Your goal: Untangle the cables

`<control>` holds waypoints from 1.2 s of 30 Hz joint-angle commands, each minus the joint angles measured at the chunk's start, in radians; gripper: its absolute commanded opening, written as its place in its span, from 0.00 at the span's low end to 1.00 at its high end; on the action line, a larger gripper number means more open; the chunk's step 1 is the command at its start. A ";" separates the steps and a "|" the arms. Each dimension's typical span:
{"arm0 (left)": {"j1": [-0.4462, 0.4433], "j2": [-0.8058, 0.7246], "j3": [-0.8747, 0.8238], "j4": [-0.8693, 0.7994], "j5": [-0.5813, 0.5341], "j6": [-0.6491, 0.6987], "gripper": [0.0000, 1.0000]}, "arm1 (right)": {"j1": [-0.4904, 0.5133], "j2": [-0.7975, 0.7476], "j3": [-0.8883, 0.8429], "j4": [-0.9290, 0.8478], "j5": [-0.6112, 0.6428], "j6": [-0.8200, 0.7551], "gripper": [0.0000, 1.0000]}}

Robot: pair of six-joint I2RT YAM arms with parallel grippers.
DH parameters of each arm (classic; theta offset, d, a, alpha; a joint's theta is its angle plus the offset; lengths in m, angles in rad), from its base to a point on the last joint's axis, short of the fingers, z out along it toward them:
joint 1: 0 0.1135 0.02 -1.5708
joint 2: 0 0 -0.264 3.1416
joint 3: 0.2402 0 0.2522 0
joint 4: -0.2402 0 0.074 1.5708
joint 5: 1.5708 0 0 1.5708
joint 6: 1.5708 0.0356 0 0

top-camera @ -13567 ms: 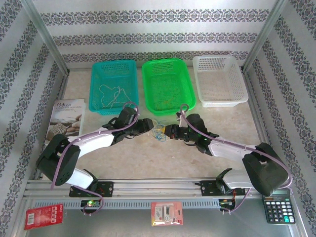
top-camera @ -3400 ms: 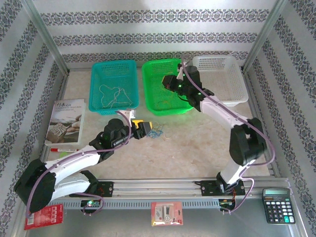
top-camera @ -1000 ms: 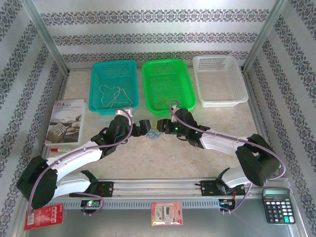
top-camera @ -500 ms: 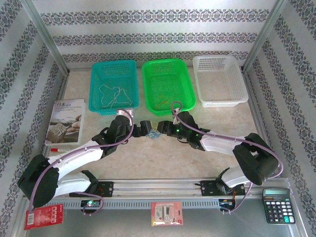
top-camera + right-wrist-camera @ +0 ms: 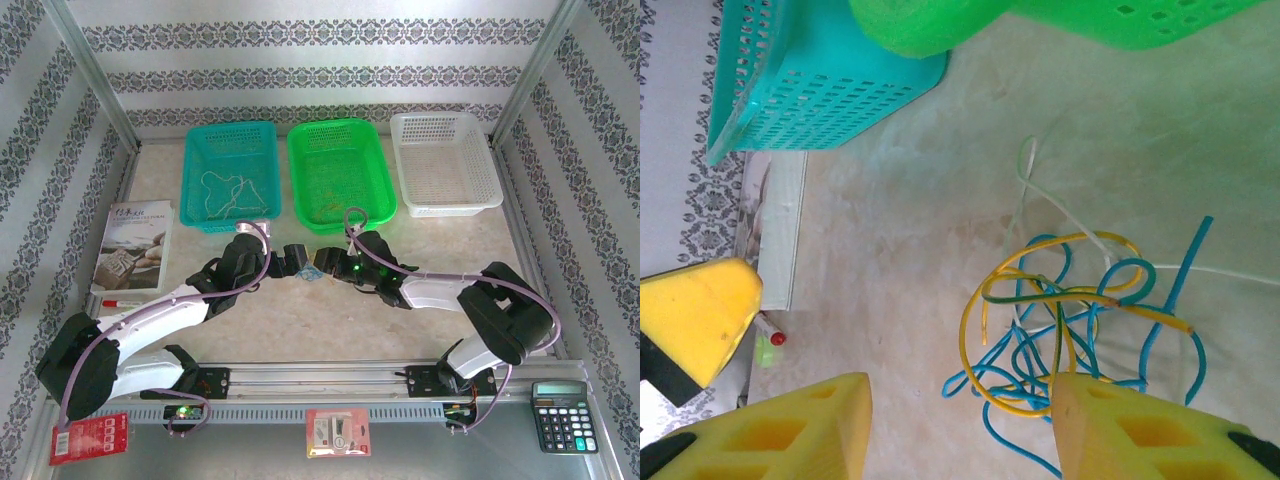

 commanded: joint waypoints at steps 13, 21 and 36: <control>0.002 -0.016 -0.012 0.015 0.005 -0.007 1.00 | -0.050 0.138 -0.004 0.237 -0.010 0.116 0.48; 0.002 -0.019 -0.016 0.018 0.005 -0.006 1.00 | -0.076 0.180 -0.007 0.303 -0.017 0.160 0.44; 0.002 -0.022 -0.022 0.027 0.012 -0.006 1.00 | -0.102 0.259 -0.015 0.404 -0.025 0.216 0.17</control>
